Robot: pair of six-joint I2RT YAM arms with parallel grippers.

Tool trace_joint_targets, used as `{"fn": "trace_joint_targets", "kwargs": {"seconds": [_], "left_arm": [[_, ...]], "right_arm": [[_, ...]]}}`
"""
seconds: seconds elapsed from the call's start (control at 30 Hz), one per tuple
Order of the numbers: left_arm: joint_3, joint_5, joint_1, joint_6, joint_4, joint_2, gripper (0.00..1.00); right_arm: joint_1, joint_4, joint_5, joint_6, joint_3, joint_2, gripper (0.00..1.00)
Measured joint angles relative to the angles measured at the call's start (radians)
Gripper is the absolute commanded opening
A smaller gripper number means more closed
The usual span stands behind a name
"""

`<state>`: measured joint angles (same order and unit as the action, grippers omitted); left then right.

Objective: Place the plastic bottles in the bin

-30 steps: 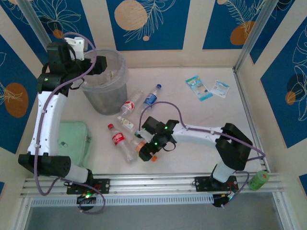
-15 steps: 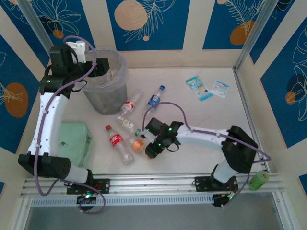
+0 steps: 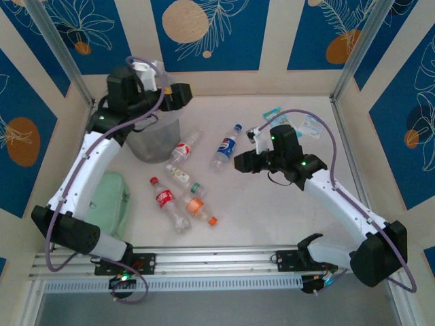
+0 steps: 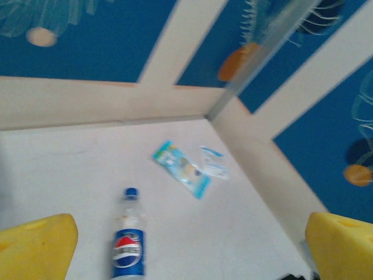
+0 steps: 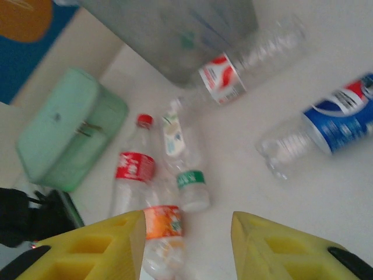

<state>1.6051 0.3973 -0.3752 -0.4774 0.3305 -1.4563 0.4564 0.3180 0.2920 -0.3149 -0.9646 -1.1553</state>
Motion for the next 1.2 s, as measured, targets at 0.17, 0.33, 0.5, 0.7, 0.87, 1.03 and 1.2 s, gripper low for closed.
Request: {"fn": "trace_joint_targets", "kwargs": {"seconds": [0.17,0.33,0.5,0.7,0.87,1.03,1.2], "left_arm": [[-0.104,0.041,-0.098,-0.085,-0.113,-0.014,1.0],[-0.147,0.015,-0.127,-0.089,-0.104,-0.008,1.0],[-0.175,-0.058,-0.126,-0.066,-0.073,0.034,1.0],[-0.225,-0.093,-0.126,-0.068,-0.072,0.06,1.0],[-0.251,-0.117,-0.126,-0.067,-0.056,0.069,1.0],[-0.264,-0.132,-0.126,-0.066,-0.053,0.099,1.0],[-0.266,-0.145,-0.126,-0.063,-0.051,0.114,1.0]], "right_arm": [[-0.045,-0.11,0.118,-0.061,0.005,-0.002,0.4],[0.004,0.05,0.03,-0.01,-0.1,-0.077,0.55],[0.042,0.201,-0.149,-0.077,-0.171,-0.206,0.78],[-0.01,0.259,-0.198,-0.312,-0.216,-0.431,0.94],[0.037,0.248,-0.213,-0.407,-0.316,-0.592,0.99],[0.06,0.232,-0.25,-0.461,-0.413,-0.73,1.0],[0.049,0.219,-0.267,-0.491,-0.415,-0.792,0.86]]}}
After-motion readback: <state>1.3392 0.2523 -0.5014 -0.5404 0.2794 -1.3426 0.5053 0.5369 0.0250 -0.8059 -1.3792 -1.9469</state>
